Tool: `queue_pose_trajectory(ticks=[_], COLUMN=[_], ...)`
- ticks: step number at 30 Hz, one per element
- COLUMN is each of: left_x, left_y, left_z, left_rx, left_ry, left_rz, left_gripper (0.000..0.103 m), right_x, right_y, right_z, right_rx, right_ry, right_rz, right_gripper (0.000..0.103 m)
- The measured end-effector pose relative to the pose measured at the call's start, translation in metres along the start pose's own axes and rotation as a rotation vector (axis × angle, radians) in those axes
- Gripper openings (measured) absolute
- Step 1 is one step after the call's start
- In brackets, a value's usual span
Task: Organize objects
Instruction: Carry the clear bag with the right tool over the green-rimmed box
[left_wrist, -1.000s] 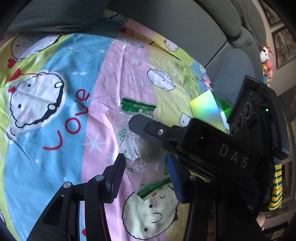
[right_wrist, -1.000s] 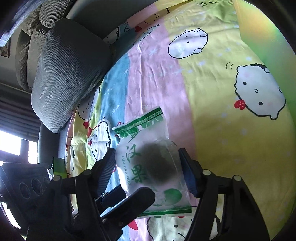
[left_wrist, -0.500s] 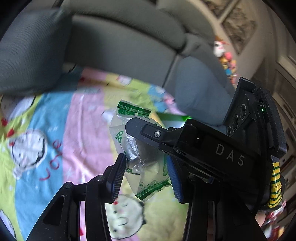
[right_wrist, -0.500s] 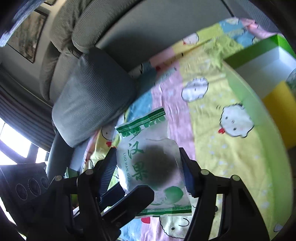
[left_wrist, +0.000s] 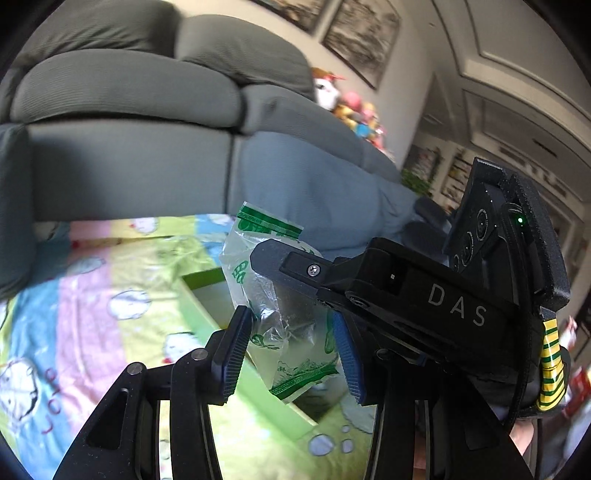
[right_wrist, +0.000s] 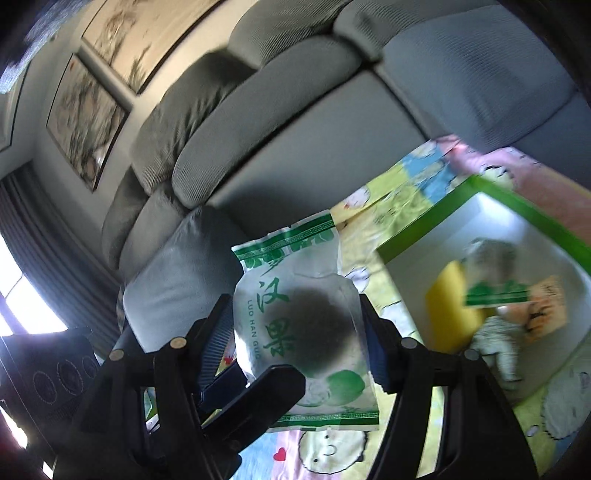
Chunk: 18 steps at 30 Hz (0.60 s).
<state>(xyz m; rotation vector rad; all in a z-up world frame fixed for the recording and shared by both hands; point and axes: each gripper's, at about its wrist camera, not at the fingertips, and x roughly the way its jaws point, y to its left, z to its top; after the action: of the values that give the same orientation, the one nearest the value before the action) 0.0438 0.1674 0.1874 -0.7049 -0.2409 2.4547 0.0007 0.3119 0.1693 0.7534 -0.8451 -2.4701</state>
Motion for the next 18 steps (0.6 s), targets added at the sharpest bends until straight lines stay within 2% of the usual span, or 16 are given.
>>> queue_pose_trajectory(ticks=[5, 8, 13, 18], left_x=[0.030, 0.047, 0.072, 0.088], left_y=[-0.027, -0.037, -0.036, -0.028], left_z=[0.009, 0.007, -0.001, -0.010], left_rx=[0.094, 0.118, 0.071, 0.016], left_ry=[0.063, 0.081, 0.133, 0.185], left_rz=[-0.058, -0.080, -0.130, -0.147], left_gripper=[0.047, 0.047, 0.047, 0.047], right_x=[-0.024, -0.034, -0.041, -0.033], right_y=[-0.030, -0.045, -0.070, -0.087], right_z=[0.005, 0.007, 0.004, 0.001], right_rx=[0.081, 0.133, 0.203, 0.256], right_ry=[-0.070, -0.092, -0.089, -0.047], right_rz=[-0.044, -0.066, -0.133, -0.194], right_gripper=[0.064, 0.064, 0.064, 0.064])
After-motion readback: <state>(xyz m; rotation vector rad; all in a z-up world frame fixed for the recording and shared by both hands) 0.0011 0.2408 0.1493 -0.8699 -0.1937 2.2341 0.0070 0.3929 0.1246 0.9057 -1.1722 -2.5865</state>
